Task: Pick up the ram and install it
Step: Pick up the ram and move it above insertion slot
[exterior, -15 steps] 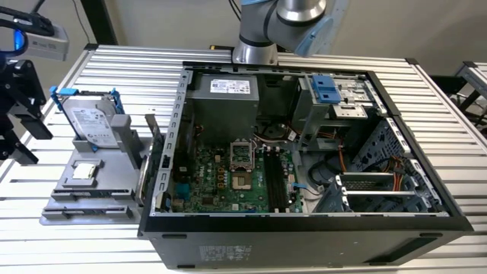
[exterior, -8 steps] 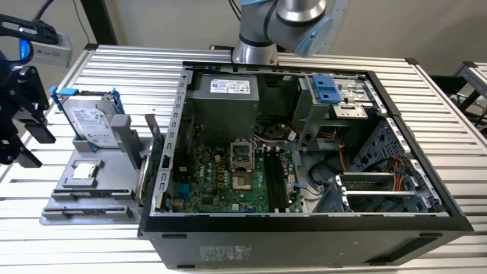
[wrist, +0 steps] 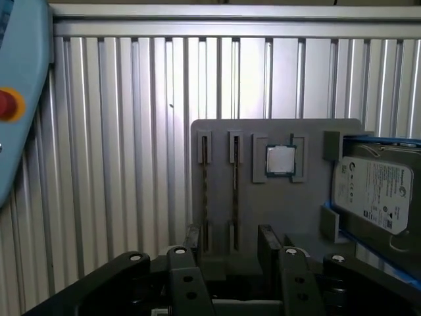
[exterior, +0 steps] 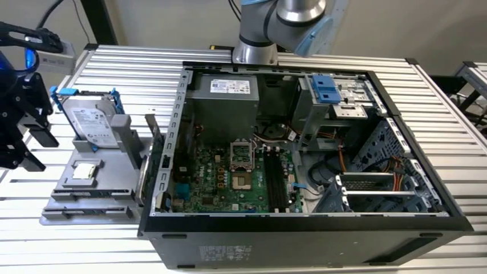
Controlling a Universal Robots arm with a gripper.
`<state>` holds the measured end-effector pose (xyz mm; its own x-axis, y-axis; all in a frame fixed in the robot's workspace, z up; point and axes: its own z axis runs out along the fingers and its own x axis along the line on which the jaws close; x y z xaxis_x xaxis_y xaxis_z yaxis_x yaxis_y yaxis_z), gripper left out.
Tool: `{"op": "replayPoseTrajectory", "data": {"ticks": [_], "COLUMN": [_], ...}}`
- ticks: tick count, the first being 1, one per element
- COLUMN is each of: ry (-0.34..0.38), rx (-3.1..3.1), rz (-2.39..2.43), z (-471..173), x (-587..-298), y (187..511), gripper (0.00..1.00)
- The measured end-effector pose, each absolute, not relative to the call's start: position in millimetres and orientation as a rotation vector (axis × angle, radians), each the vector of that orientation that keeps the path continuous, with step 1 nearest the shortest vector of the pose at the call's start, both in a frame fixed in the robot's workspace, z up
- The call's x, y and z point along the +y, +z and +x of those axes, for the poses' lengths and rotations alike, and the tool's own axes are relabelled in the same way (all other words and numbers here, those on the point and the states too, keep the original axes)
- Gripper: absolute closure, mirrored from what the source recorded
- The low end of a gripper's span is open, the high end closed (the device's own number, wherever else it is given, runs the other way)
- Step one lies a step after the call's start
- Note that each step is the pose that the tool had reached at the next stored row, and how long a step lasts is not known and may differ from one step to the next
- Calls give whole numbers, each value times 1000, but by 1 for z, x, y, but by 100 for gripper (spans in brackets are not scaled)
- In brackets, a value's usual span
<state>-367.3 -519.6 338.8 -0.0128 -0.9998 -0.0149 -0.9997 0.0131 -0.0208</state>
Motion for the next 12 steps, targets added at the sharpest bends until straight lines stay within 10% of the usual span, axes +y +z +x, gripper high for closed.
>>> {"op": "replayPoseTrajectory", "data": {"ticks": [12], "ry": [-7], "rx": [2219], "rz": [-2188], "z": [-367], "x": [-520], "y": [327], "gripper": [0]}}
